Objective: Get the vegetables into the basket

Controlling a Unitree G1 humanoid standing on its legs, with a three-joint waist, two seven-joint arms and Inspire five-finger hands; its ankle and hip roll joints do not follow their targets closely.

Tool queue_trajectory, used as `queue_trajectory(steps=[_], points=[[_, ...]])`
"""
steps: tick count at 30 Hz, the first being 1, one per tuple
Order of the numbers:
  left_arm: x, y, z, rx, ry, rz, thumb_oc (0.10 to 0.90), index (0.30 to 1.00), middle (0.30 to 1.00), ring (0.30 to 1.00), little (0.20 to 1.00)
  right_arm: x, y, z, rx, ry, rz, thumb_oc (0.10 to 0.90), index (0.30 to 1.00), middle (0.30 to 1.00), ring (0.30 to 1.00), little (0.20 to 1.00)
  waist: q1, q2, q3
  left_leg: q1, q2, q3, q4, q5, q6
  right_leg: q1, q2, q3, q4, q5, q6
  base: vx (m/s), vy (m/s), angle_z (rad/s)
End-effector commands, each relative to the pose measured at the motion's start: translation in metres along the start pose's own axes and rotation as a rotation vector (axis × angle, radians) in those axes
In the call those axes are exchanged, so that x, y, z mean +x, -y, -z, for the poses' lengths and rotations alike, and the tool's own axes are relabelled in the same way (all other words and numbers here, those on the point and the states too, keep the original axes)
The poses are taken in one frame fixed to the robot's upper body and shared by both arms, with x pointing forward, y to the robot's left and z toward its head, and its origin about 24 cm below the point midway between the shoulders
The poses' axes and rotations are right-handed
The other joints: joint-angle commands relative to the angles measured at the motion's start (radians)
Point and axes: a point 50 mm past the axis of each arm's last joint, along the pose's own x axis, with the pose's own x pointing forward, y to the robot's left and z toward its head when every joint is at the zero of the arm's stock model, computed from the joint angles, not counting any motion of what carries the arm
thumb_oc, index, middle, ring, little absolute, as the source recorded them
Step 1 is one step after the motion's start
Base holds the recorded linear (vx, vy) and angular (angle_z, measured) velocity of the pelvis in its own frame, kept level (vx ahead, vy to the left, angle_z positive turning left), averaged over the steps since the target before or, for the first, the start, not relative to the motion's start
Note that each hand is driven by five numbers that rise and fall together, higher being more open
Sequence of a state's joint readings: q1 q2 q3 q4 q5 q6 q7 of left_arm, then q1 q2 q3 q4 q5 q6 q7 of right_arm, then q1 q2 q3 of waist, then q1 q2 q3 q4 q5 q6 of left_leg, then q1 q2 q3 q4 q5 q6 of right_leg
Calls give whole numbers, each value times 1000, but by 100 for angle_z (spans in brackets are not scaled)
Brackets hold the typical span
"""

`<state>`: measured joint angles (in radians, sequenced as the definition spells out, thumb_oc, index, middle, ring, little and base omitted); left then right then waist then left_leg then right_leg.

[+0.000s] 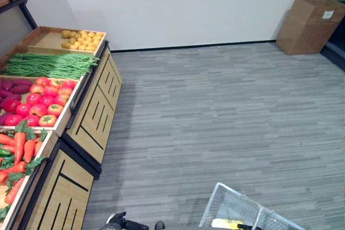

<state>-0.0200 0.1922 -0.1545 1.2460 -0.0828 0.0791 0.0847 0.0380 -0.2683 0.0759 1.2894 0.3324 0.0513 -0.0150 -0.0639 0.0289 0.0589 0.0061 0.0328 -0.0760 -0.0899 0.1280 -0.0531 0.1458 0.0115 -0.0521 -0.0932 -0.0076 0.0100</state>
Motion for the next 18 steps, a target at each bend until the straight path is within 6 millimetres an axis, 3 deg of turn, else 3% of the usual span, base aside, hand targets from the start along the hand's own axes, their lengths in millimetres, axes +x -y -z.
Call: queue_trajectory(steps=[1,3,6,8,11,12,14,16,17,18], points=[[2,-12,-10,5,-2,-51,900,1000,1000,1000,1000,0,6,-17,6,48,16,400,300,300,300,300,18,-31,106,47,-2,44,149,-153,-14,-7,-42,-13,53,-86,14,0,-136,9],[2,-12,-7,-24,-12,-50,900,1000,1000,1000,1000,0,8,-16,4,45,19,400,300,300,300,300,22,-38,120,3,-6,46,242,-131,-25,-6,-40,-13,65,-91,3,28,-126,11],[1,-11,-2,-104,-25,-43,900,1000,1000,1000,1000,0,10,-14,-10,45,18,400,300,300,300,300,43,-66,155,-127,-20,36,482,-36,-19,-1,-38,-1,100,-100,-22,75,-199,14],[1,-9,2,-140,-41,-42,900,1000,1000,1000,1000,0,11,-16,-4,44,19,400,300,300,300,300,47,-75,151,-193,-42,62,523,-45,0,8,-43,2,107,-113,-27,198,-115,2],[1,-7,5,-139,-42,-34,900,1000,1000,1000,1000,0,14,-16,7,43,21,400,300,300,300,300,66,-65,132,-244,-44,119,333,-72,12,45,-40,12,97,-137,-9,353,-15,4],[1,-2,5,-119,-43,-25,900,1000,1000,1000,1000,0,16,-16,2,50,26,400,300,300,300,300,89,-50,128,-267,-39,141,137,-22,5,99,-32,22,79,-162,7,500,46,5],[0,3,4,-119,-46,-27,900,1000,1000,1000,1000,0,15,-24,-6,75,36,400,300,300,300,300,117,-47,112,-345,-20,164,3,23,-16,181,-49,40,64,-212,22,557,75,-1],[0,3,6,-122,-56,-26,900,1000,1000,1000,1000,0,12,-27,-11,76,28,400,300,300,300,300,126,-45,97,-330,-10,186,6,48,-20,198,-56,50,68,-223,27,399,101,-27],[0,0,13,-136,-69,-38,900,1000,1000,1000,1000,0,10,-27,-27,74,24,400,300,300,300,300,137,-44,78,-297,-7,196,3,55,-6,222,-60,70,69,-239,33,691,231,-83],[0,-1,16,-131,-79,-35,900,1000,1000,1000,1000,0,6,-24,-42,73,7,400,300,300,300,300,138,-50,47,-282,-14,219,3,110,-9,214,-93,40,97,-218,57,549,187,-105]])
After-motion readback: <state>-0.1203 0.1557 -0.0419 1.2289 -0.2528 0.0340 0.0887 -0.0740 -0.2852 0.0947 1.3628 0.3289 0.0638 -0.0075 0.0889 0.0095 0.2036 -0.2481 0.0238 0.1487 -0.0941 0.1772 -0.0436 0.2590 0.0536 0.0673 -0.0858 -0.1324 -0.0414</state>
